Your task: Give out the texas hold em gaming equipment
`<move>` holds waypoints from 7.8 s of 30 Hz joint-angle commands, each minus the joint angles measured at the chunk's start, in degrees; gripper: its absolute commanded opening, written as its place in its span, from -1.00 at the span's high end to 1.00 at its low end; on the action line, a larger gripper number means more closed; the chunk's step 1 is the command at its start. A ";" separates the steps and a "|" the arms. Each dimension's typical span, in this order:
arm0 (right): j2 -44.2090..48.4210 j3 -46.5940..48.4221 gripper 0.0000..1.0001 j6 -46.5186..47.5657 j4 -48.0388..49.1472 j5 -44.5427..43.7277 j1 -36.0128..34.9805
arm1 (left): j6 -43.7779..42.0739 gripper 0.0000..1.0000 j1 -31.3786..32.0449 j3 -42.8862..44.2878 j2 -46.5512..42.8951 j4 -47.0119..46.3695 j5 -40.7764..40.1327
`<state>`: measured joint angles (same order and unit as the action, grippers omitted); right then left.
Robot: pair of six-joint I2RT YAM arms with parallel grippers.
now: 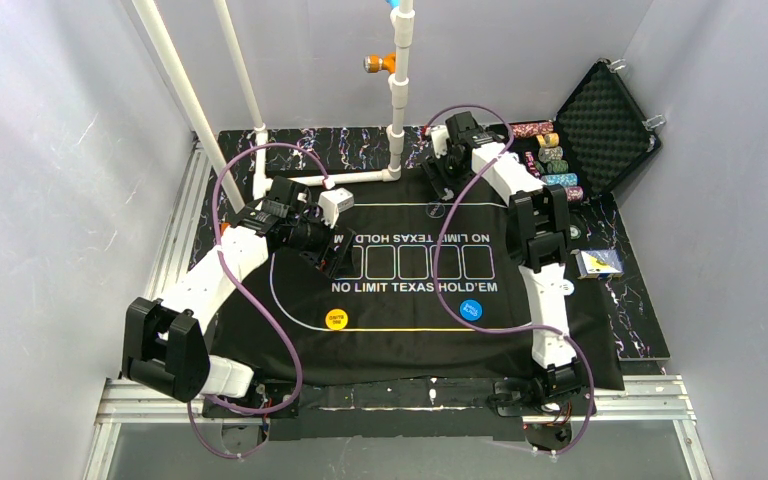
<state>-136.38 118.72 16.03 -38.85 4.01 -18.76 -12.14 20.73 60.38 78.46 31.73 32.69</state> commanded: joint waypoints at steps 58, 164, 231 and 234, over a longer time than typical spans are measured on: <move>28.92 -47.75 -0.42 12.09 2.33 -5.77 27.76 | -0.17 -0.97 -0.38 1.23 -2.22 1.67 2.88; 41.23 -47.02 0.06 13.78 -9.31 4.83 15.95 | 0.50 -0.97 -0.55 1.87 -1.44 1.89 4.29; 49.78 -52.45 -0.51 17.74 -7.16 -2.51 15.40 | 0.79 -0.97 -1.31 2.24 -2.09 2.29 5.18; 46.12 -50.21 -0.48 15.97 -6.05 -3.27 20.53 | 0.83 -0.97 -1.30 2.28 -2.01 2.29 5.11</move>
<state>-86.26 65.47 35.70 -46.89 2.28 -3.09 -11.31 19.81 60.82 77.80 33.04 36.12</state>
